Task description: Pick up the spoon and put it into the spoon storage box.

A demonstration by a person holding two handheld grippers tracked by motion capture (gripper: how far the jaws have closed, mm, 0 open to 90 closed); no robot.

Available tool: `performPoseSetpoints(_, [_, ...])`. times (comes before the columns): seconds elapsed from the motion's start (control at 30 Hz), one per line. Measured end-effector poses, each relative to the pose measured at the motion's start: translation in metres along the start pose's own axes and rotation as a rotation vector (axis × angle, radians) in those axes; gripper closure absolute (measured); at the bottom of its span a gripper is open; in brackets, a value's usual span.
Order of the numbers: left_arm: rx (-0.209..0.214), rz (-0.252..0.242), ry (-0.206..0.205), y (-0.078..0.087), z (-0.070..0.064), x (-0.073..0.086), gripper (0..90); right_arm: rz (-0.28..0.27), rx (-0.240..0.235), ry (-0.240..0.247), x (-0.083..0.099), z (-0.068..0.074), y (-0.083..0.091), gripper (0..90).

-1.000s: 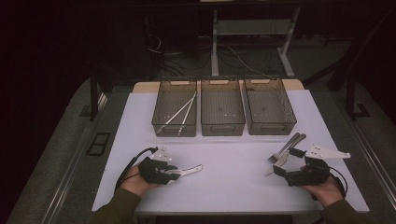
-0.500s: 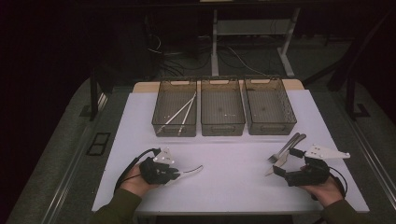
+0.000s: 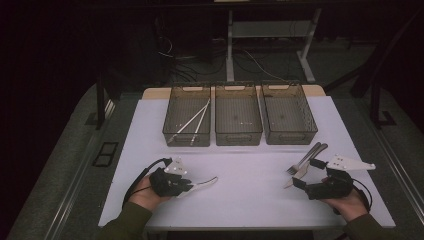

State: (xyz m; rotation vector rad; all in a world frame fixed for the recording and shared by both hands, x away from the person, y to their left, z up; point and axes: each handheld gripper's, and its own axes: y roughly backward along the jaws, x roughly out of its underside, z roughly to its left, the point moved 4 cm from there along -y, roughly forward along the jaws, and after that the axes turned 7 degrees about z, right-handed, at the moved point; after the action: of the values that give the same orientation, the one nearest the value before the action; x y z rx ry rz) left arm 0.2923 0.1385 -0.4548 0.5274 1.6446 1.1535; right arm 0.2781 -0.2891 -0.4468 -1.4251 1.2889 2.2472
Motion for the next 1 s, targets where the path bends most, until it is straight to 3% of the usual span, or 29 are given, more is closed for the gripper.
performPoseSetpoints(0.63, [0.006,-0.137,0.048,0.023,0.009,-0.007,79.5,0.015,-0.027,-0.008,0.0,0.006,-0.008,0.7])
performPoseSetpoints(0.8, [0.007,-0.176,0.062,0.031,0.013,-0.008,79.5,0.029,-0.033,0.009,0.0,0.009,-0.013,0.7])
performPoseSetpoints(1.0, [-0.011,-0.215,0.071,0.039,0.019,-0.012,79.6,0.03,-0.027,-0.004,0.001,0.007,-0.012,0.7])
